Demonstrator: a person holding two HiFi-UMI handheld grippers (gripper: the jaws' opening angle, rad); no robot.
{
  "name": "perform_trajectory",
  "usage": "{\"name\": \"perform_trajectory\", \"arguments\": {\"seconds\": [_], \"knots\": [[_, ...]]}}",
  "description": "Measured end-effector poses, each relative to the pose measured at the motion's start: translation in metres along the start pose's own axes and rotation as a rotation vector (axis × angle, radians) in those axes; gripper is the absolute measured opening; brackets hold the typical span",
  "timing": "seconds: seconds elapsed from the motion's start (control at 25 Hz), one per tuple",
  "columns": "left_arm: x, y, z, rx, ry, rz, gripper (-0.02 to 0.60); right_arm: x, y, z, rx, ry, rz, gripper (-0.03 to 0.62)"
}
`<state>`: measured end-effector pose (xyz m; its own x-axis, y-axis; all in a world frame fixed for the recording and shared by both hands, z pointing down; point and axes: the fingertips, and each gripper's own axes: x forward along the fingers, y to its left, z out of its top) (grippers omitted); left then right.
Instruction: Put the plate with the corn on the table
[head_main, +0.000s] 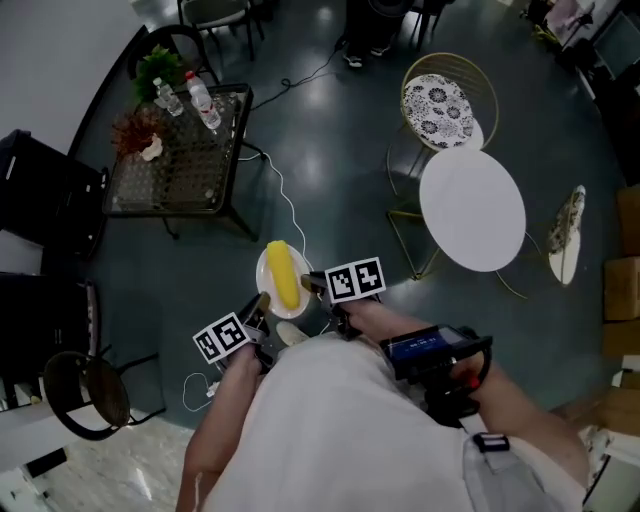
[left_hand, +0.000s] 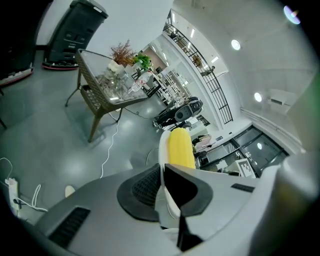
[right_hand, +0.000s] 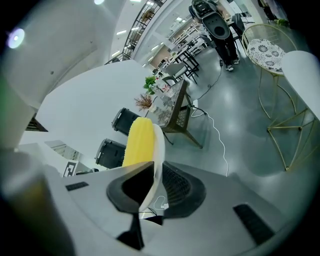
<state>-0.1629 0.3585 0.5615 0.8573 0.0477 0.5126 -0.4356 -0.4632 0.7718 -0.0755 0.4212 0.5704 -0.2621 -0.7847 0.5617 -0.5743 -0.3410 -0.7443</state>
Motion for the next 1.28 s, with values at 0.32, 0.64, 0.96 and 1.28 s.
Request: {"name": "perform_trajectory", "arguments": {"seconds": [0.32,0.64,0.96,1.28], "knots": [[-0.001,-0.013,-0.008,0.015,-0.005,-0.009,0.031,-0.014,0.001,-0.002,0.012,-0.015,-0.006,0.057],[0.004,-0.02,-0.019,0.027,-0.007,0.007,0.032,-0.027,-0.004,-0.004,0.014,-0.019,0.015,0.057],[0.012,-0.02,-0.044,0.022,0.009,0.022,0.032,-0.038,-0.019,-0.02,0.04,-0.023,0.03,0.057],[0.031,-0.028,-0.071,0.01,0.036,0.009,0.032,-0.061,-0.039,-0.028,0.028,-0.032,0.005,0.057]]}}
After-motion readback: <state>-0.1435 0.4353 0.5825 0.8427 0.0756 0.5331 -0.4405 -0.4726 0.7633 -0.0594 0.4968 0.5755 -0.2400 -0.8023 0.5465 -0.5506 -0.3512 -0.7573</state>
